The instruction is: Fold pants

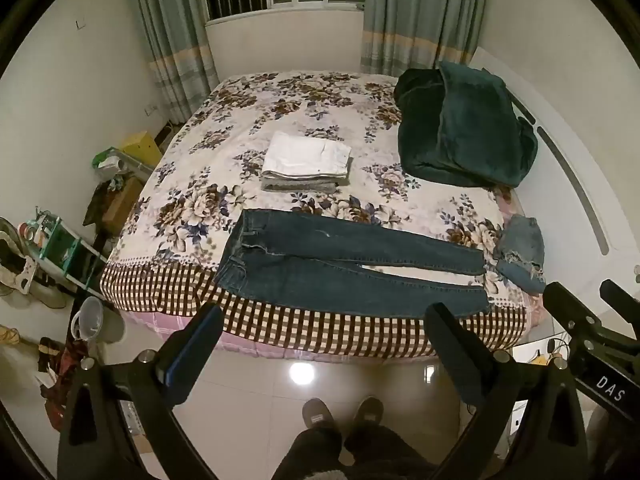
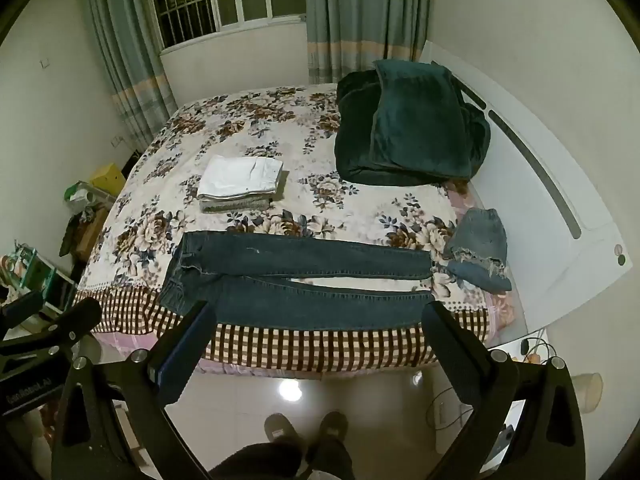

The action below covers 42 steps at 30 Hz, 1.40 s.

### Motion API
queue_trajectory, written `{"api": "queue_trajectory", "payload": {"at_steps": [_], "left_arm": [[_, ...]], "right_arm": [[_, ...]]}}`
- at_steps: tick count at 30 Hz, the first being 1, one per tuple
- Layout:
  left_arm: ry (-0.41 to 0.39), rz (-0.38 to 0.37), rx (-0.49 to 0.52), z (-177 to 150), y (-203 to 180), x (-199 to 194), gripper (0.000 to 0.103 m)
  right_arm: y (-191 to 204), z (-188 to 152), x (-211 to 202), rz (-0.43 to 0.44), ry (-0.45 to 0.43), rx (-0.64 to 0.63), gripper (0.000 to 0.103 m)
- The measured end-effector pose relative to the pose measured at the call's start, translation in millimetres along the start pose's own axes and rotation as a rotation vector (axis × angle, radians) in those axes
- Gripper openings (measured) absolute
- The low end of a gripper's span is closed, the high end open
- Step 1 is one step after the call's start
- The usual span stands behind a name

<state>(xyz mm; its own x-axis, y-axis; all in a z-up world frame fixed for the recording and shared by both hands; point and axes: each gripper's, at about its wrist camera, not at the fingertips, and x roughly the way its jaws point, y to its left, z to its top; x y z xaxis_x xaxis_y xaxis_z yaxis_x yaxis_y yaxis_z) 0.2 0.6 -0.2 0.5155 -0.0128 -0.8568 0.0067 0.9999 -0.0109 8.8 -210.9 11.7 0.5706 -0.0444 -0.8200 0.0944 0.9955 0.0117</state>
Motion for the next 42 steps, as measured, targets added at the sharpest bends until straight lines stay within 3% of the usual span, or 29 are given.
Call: {"api": "queue_trajectory", "payload": {"at_steps": [42], "left_arm": [[-0.023,0.014,0.011,23,-3,-13,0.103]], "right_arm": [[6,5,-9,0.000,0.001,-0.011,0.103]]}}
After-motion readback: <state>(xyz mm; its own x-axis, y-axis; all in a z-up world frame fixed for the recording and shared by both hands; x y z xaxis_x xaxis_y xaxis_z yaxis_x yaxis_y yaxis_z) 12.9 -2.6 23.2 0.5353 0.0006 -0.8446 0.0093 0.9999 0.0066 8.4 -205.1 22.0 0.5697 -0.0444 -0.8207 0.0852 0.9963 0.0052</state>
